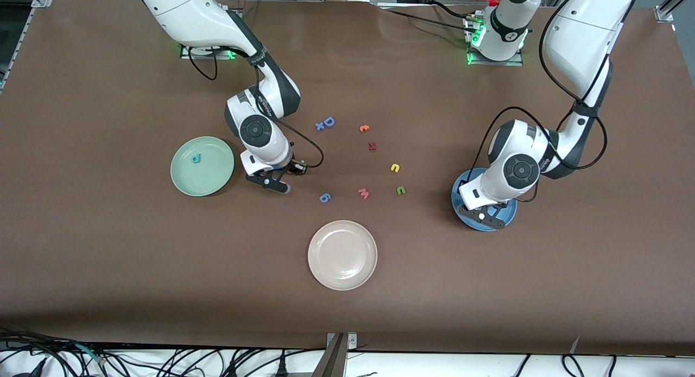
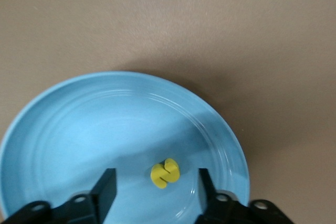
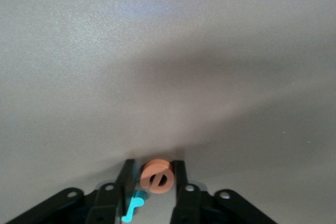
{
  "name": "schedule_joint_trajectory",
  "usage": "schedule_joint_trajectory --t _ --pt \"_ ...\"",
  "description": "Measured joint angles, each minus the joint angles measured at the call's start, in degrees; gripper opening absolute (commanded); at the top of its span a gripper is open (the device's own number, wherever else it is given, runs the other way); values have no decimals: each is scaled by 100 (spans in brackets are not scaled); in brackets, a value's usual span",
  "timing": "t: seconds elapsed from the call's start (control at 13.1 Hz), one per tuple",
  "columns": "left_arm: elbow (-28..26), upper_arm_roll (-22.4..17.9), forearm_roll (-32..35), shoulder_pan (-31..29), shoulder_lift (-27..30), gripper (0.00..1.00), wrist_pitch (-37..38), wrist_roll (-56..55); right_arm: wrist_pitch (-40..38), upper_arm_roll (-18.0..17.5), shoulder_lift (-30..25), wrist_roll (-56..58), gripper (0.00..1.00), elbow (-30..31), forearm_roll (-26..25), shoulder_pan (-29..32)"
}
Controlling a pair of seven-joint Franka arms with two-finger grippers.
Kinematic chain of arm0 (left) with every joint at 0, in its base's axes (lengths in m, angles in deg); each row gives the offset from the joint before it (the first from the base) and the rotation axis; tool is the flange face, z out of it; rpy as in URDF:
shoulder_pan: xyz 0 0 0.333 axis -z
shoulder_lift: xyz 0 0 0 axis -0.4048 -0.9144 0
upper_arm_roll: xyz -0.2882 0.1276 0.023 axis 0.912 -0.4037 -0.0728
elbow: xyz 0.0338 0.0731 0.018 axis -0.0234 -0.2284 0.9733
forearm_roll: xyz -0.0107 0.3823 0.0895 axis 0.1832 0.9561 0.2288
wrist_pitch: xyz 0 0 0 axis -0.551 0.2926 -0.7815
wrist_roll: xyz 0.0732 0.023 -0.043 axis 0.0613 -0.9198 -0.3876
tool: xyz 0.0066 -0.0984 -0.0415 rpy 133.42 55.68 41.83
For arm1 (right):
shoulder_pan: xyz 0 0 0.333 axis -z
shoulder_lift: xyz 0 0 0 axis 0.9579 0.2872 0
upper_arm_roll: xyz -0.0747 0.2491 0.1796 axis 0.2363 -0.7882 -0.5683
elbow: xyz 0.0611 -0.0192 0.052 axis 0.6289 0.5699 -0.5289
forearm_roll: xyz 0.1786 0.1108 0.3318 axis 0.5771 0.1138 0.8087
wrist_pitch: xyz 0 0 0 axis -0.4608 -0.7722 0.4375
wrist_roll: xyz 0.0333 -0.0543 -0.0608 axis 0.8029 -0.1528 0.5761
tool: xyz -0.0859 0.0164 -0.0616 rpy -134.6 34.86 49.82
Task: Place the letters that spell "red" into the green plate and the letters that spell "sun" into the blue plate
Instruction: 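Put the e on the green plate while the left gripper drops the 2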
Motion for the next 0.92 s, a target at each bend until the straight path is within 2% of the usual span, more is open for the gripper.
schedule_joint_trajectory --t 0.15,0.38,0.53,0.61,0.76,0.92 --pt "42 166 0 0 211 99 199 4 -3 0 -3 -1 28 0 0 0" --pt "42 642 0 31 383 96 328 -224 -4 1 -4 -1 28 0 0 0" --pt "18 888 0 205 381 89 355 -709 -70 15 -15 17 28 -3 0 0" --pt "2 913 0 415 365 87 359 -975 -209 51 -38 67 28 -13 0 2" --pt "-14 922 0 843 258 75 328 -1458 -629 215 -172 318 28 -62 0 19" --pt "-25 922 0 1067 106 74 117 -1612 -1245 448 -413 704 28 -153 0 55"
